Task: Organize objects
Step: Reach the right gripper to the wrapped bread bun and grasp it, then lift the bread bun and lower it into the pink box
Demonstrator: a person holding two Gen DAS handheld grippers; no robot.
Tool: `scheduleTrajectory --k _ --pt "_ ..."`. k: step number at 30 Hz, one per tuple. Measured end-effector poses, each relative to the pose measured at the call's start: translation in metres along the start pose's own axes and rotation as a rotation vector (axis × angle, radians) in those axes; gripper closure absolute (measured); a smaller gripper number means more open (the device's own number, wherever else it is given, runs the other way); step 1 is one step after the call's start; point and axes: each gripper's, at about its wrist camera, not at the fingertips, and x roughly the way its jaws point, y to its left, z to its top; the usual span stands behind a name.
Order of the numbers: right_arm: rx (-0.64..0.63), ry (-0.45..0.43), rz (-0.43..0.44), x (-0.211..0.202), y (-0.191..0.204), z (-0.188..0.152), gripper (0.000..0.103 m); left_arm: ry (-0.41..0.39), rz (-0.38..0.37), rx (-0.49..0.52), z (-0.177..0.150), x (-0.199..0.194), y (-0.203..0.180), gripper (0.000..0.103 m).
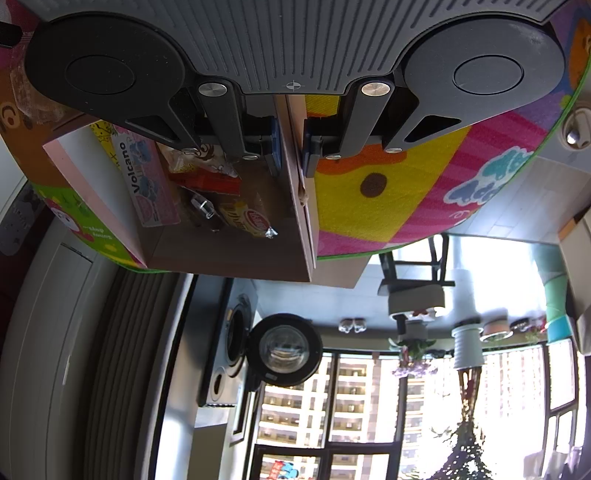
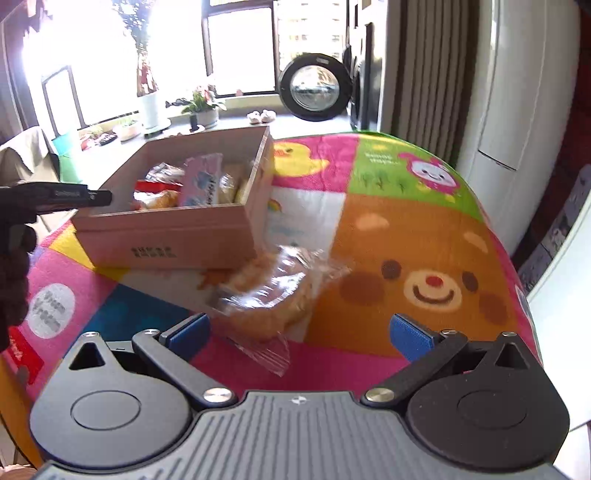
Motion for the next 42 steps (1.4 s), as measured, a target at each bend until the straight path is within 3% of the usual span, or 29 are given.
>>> scheduleTrajectory --k 5,13,15,20,25,30,35,42 --pt "0.018 0.000 0.007 0.013 0.013 0.013 0.000 -0.001 0.007 -0.003 0.000 0.000 -0.001 0.089" --pt "0.073 0.079 -0.023 0.065 0.029 0.028 0.001 0.002 0.009 0.005 -0.001 -0.001 -0.001 0.089" --pt "0.067 0.080 -0.042 0.069 0.029 0.028 0.006 0.002 0.007 0.003 -0.001 -0.002 -0.001 0.089" --pt "0.059 0.114 -0.022 0.063 0.019 0.026 0.033 0.001 0.007 0.003 -0.001 -0.001 -0.002 0.089" --pt "0.001 0.140 -0.048 0.046 0.007 0.015 0.042 0.001 0.000 -0.001 0.000 -0.002 -0.002 0.089" --pt "-0.024 0.159 -0.074 0.026 -0.006 0.009 0.043 -0.002 0.000 -0.007 0.000 -0.002 -0.003 0.089" --pt "-0.040 0.075 -0.059 0.001 -0.007 0.037 0.044 -0.003 -0.001 -0.008 0.000 -0.002 -0.002 0.089" --pt "-0.097 -0.135 0.102 -0.005 0.031 0.127 0.044 -0.003 -0.006 -0.007 0.001 -0.003 -0.002 0.089"
